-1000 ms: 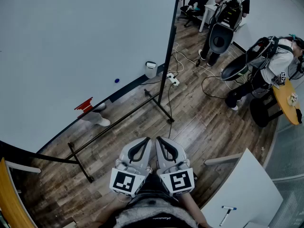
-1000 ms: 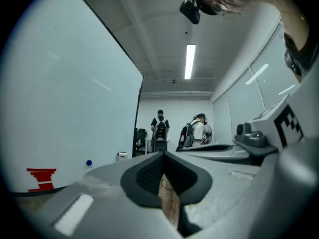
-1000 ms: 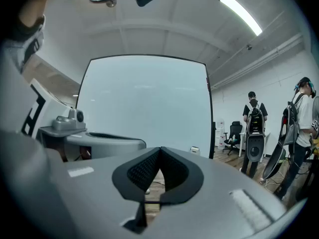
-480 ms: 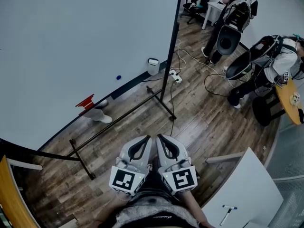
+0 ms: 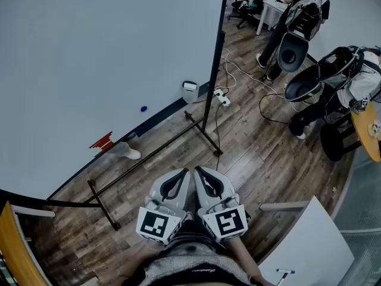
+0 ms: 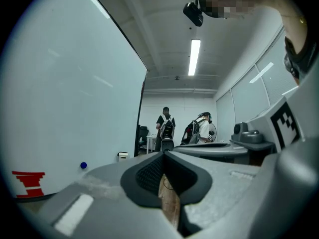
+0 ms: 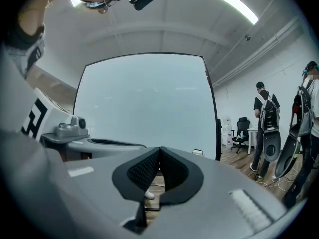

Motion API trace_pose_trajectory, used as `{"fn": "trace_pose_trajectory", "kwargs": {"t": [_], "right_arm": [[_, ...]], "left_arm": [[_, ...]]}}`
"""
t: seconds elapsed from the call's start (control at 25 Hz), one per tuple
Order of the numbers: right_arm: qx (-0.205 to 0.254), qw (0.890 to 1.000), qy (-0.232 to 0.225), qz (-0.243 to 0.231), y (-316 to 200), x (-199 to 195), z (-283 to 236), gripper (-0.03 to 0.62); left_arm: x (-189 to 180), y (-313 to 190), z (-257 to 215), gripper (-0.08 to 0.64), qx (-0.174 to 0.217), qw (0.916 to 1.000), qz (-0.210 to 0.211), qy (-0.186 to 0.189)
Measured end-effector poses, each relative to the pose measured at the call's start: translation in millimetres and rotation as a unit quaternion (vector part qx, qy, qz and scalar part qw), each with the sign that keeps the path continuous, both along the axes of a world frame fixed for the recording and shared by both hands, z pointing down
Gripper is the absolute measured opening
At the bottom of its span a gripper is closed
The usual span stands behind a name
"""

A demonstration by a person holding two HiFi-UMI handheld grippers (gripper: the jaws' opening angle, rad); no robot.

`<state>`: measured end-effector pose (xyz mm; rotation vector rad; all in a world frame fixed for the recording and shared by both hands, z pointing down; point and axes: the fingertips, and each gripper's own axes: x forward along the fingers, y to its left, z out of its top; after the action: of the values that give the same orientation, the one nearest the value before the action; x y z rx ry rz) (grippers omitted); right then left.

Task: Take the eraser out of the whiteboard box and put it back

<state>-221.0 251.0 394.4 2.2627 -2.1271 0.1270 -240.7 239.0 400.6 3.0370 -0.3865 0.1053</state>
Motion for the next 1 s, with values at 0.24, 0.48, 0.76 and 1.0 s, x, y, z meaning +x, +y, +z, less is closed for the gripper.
{"fn": "trace_pose_trajectory", "kwargs": {"t": [0.24,0.48,0.76,1.0], "right_arm": [[0.002,1.0,0.001,-0.023,-43,61,-16,0.002],[0.006,0.999,0.003,-0.049,-82,115,-29,0.002],[0.015,0.998,0.003,-0.06,-101,168,-39,0.002],[0.014,0.997,0.002,-0.074,-116,208,-39,0.002]], "left_arm": [[64,-41,-11,0.002,0.004,0.9999,-0.014,-0.004],[119,-78,-25,0.002,0.009,0.9993,-0.035,-0.006],[171,-101,-33,0.002,0.007,0.9986,-0.053,-0.003],[211,-115,-32,0.002,0.001,0.998,-0.064,-0.001]]}}
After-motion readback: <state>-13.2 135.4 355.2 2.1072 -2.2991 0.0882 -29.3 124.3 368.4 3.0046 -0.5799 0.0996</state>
